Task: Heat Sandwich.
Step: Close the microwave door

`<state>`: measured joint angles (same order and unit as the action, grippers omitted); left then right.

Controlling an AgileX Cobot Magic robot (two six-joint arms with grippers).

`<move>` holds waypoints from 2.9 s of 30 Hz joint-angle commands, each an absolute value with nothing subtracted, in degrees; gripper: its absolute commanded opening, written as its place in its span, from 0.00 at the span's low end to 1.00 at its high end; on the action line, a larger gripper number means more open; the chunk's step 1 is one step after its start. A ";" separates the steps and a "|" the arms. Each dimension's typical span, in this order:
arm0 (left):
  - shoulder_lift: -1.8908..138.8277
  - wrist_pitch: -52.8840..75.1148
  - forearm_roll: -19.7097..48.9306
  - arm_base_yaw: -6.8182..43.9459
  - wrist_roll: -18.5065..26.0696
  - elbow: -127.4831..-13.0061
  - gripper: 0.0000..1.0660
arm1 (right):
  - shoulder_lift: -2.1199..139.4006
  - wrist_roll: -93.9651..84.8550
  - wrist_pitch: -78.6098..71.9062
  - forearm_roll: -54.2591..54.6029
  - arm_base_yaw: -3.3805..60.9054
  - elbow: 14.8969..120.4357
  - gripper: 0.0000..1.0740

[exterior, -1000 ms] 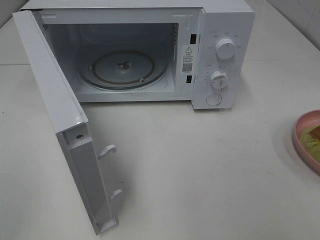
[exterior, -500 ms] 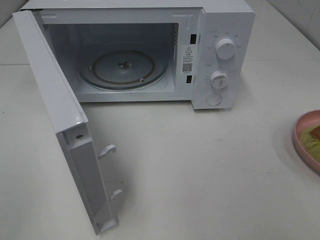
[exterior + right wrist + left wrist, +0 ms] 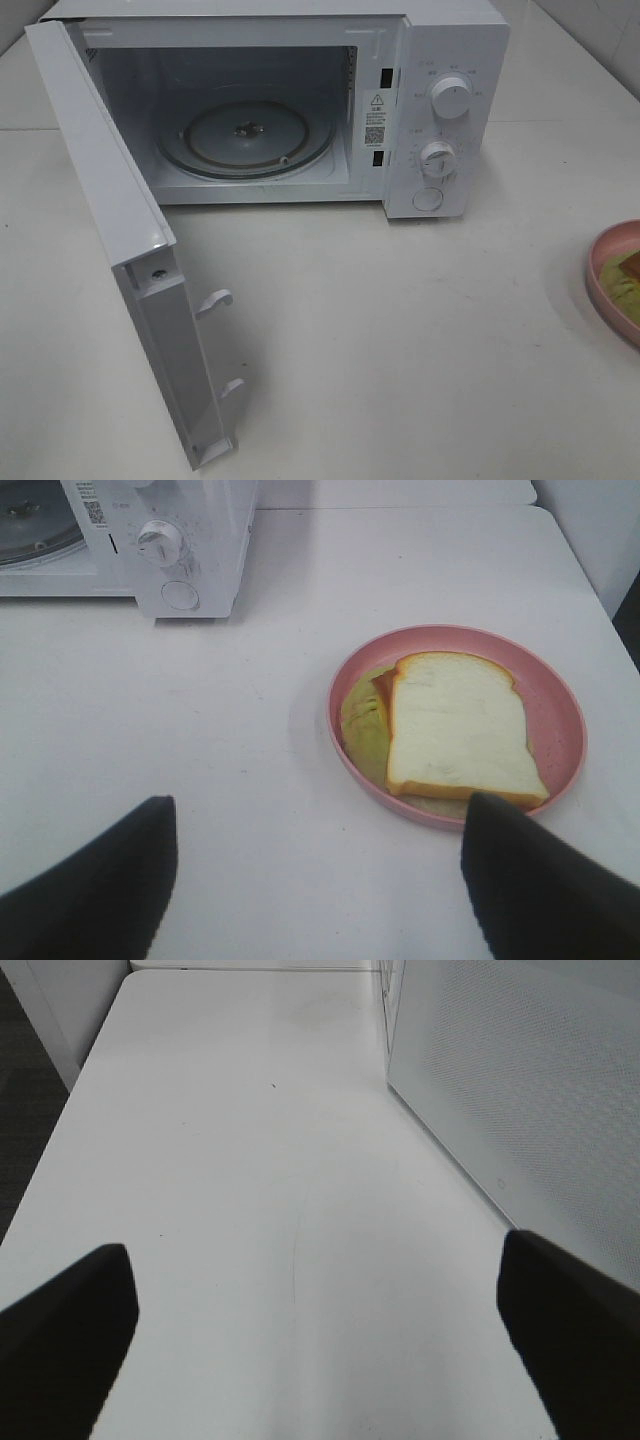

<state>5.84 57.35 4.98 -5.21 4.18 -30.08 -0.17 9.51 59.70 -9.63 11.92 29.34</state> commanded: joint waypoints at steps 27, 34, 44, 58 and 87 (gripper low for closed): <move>24.98 12.15 5.27 -5.44 4.18 -14.21 0.00 | -1.83 9.57 59.13 -9.80 11.52 29.22 0.70; 31.00 -2.75 5.27 -5.44 4.18 -10.26 0.00 | -1.83 9.57 59.13 -9.80 11.52 29.22 0.70; 44.58 -17.82 3.32 -4.70 4.13 -9.80 0.00 | -1.83 9.57 59.13 -9.80 11.52 29.22 0.70; 62.62 -33.06 -0.97 3.38 4.01 -10.31 0.00 | -1.83 9.57 59.13 -9.80 11.52 29.22 0.70; 86.92 -51.28 6.25 27.73 2.69 -15.01 0.00 | -1.83 9.57 59.13 -9.80 11.52 29.22 0.70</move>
